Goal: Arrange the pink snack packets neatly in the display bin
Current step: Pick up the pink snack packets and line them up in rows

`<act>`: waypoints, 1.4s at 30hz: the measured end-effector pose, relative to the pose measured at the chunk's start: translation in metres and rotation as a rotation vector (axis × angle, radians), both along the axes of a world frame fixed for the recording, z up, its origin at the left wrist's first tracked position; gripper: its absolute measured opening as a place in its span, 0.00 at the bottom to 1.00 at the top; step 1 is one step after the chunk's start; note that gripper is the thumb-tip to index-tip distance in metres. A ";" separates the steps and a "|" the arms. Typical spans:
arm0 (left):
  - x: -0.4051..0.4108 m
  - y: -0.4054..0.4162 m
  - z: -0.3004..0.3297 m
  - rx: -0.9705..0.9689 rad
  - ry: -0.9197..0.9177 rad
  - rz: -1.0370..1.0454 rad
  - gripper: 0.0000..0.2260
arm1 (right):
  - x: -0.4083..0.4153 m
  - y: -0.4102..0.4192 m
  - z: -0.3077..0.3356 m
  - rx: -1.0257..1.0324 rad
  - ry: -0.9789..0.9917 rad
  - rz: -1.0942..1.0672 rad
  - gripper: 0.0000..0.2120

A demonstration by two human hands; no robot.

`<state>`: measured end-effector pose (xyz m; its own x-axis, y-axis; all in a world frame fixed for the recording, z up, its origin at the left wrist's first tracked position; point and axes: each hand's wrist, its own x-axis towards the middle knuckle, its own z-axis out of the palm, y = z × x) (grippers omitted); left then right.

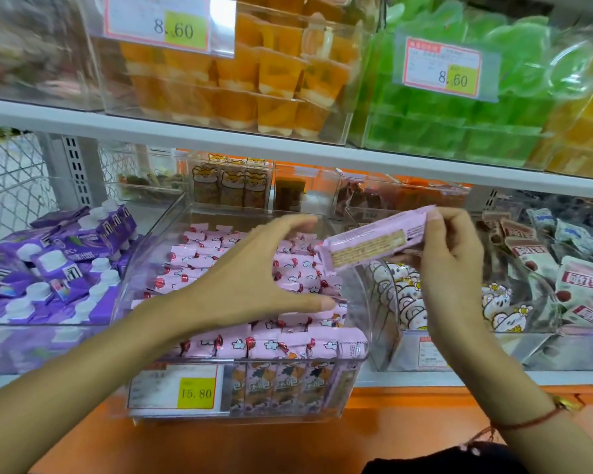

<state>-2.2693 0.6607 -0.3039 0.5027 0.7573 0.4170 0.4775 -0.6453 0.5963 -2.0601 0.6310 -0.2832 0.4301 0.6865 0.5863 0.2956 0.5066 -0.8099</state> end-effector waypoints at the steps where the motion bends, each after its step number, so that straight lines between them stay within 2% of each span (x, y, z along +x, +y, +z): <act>1: 0.000 -0.001 0.002 0.048 -0.024 -0.030 0.38 | -0.003 0.000 -0.001 -0.022 0.009 0.025 0.09; 4: 0.005 -0.006 0.004 0.192 -0.075 -0.085 0.27 | -0.015 -0.001 -0.002 -0.069 0.036 0.113 0.10; 6: 0.005 -0.005 0.006 0.184 -0.195 -0.086 0.18 | -0.021 -0.002 0.000 -0.118 0.086 0.211 0.10; 9: 0.002 -0.002 0.013 -0.101 -0.445 -0.060 0.12 | -0.020 -0.001 0.005 -0.227 0.154 0.294 0.10; 11: 0.001 0.003 0.015 -0.433 -0.573 0.014 0.17 | -0.016 0.001 0.005 -0.261 0.116 0.266 0.12; 13: 0.002 0.007 0.016 -0.650 -0.599 0.081 0.23 | -0.013 0.000 0.002 -0.225 0.003 0.236 0.14; 16: 0.003 0.008 0.016 -0.735 -0.564 0.076 0.27 | -0.013 -0.005 -0.003 -0.125 -0.342 0.250 0.28; 18: 0.004 0.007 0.016 -0.741 -0.521 0.066 0.29 | -0.016 -0.007 -0.005 -0.071 -0.593 0.232 0.27; 20: 0.006 0.005 0.019 -0.731 -0.509 0.053 0.29 | -0.018 -0.005 -0.007 -0.023 -0.719 0.181 0.22; 22: 0.008 0.004 0.022 -0.746 -0.585 0.022 0.34 | -0.019 -0.004 -0.006 -0.044 -0.652 0.175 0.17; 24: 0.008 0.003 0.024 -0.721 -0.655 -0.019 0.34 | -0.018 -0.004 -0.006 -0.110 -0.476 0.275 0.14; 26: 0.008 0.000 0.023 -0.621 -0.671 -0.046 0.26 | -0.015 -0.003 -0.005 -0.145 -0.321 0.360 0.14; 28: 0.009 -0.003 0.021 -0.504 -0.673 -0.048 0.19 | -0.014 -0.002 -0.006 -0.158 -0.249 0.386 0.15; 33: 0.014 -0.007 0.024 -0.339 -0.760 -0.073 0.12 | -0.020 -0.006 -0.004 -0.144 -0.288 0.410 0.16; 37: 0.018 -0.010 0.025 -0.189 -0.638 -0.069 0.11 | -0.019 -0.009 0.001 -0.080 -0.381 0.346 0.22; 40: 0.020 -0.014 0.020 -0.188 -0.594 -0.119 0.16 | -0.024 -0.013 0.003 -0.022 -0.438 0.357 0.14; 42: 0.018 -0.012 0.017 -0.262 -0.584 -0.139 0.19 | -0.026 -0.014 0.004 -0.009 -0.406 0.348 0.10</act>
